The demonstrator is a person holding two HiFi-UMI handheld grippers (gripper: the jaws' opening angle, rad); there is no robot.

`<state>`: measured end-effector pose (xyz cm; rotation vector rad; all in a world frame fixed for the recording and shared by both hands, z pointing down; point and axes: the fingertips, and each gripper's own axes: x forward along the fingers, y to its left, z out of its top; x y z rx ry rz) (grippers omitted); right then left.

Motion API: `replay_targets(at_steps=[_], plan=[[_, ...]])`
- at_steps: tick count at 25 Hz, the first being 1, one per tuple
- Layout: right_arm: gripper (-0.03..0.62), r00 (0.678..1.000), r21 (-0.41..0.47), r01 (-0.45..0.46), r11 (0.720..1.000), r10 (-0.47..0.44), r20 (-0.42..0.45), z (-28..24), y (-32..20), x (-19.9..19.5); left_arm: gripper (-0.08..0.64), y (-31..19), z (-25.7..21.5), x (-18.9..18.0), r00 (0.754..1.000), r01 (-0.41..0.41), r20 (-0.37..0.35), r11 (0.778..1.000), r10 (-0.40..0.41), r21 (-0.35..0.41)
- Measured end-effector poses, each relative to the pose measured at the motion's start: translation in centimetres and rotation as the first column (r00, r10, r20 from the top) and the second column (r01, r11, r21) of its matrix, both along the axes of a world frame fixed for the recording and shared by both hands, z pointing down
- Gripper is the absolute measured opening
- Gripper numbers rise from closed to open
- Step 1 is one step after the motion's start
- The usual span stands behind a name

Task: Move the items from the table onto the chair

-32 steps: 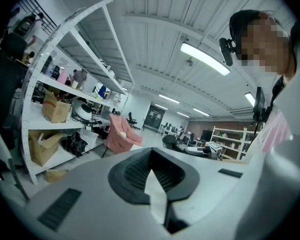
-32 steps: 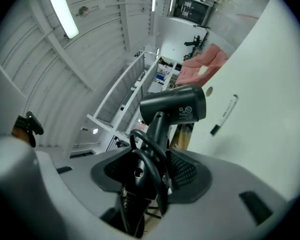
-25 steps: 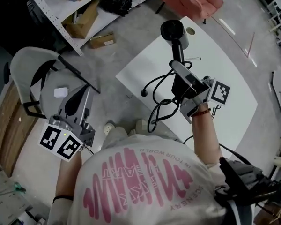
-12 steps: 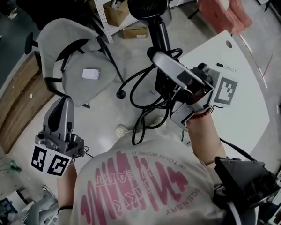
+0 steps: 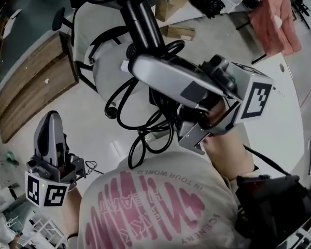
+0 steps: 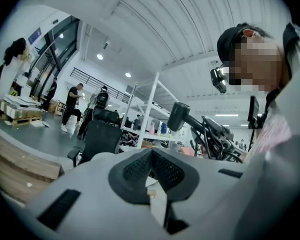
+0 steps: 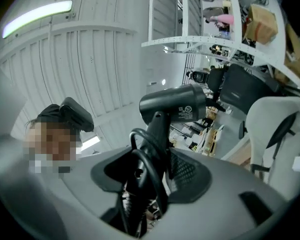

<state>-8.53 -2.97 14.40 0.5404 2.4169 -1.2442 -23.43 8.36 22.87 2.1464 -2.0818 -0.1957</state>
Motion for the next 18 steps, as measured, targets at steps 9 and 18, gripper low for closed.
replay_targets(at_steps=[9,18], plan=[[0.213,0.984,0.003,0.176,0.984,-0.176,-0.022,0.4,2.9,-7.2,0.010,5.3,0.9,-4.9,0.983,0.183,-0.021,0.983,-0.183,0.005],[0.215,0.961,-0.046,0.266,0.963,-0.268,-0.067,2.4,0.6,-12.4,0.009,5.7,0.6,-7.7,0.952,0.303,-0.047,0.953,-0.303,0.000]])
